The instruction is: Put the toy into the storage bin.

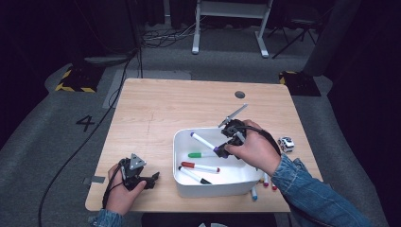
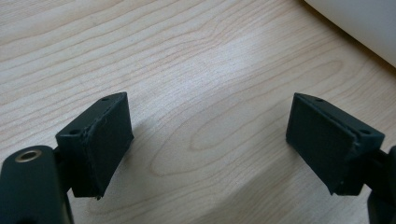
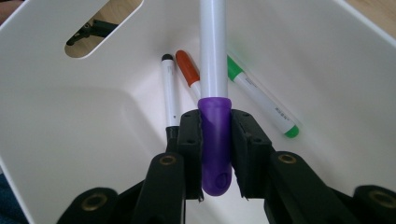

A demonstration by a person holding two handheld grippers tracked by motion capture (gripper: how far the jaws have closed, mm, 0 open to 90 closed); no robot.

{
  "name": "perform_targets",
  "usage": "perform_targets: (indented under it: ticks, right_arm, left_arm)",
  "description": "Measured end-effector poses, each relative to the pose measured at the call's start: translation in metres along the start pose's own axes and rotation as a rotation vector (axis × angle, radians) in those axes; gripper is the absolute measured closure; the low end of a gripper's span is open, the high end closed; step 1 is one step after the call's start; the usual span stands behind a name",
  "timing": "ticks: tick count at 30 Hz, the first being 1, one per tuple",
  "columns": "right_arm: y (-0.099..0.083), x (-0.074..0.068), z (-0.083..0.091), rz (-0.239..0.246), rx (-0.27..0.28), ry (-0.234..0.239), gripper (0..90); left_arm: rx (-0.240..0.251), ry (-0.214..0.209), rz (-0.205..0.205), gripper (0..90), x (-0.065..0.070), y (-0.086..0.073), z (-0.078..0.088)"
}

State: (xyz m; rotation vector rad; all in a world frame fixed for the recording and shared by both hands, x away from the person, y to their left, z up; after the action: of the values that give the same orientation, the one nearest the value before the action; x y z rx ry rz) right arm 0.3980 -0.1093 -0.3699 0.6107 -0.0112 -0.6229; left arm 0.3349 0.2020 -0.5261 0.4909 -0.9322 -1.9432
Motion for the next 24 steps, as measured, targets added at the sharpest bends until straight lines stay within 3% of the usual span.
perform_targets:
  ticks: [13, 18, 20, 24]
  right_arm:
    - [0.011, 0.000, -0.029, -0.015, -0.094, 0.008, 74.9]
    - [0.015, -0.003, -0.032, 0.007, -0.076, 0.012, 74.9]
    - [0.017, -0.007, -0.031, -0.010, -0.056, 0.027, 74.9]
    - [0.019, -0.007, -0.031, 0.007, -0.051, 0.014, 75.0]
  left_arm:
    - [-0.002, 0.001, -0.001, 14.6, 0.000, 0.000, 0.000]
    - [-0.002, 0.002, -0.001, 14.6, 0.000, 0.000, 0.000]
    - [-0.002, 0.001, -0.001, 14.6, 0.000, 0.000, 0.000]
    - [-0.002, 0.001, -0.001, 14.6, 0.000, 0.000, 0.000]
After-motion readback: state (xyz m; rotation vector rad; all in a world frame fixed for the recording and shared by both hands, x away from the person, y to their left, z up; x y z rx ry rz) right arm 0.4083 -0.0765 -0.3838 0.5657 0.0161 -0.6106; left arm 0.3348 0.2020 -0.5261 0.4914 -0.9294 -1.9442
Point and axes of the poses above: each handheld gripper's, and its own axes: z roughly backward along the jaws, y roughly out of its top, x roughly to its right, the point moved 3 cm from there along -z, roughly forward along the jaws, and after that the axes turned 7 degrees about x, right-handed, at the moved point
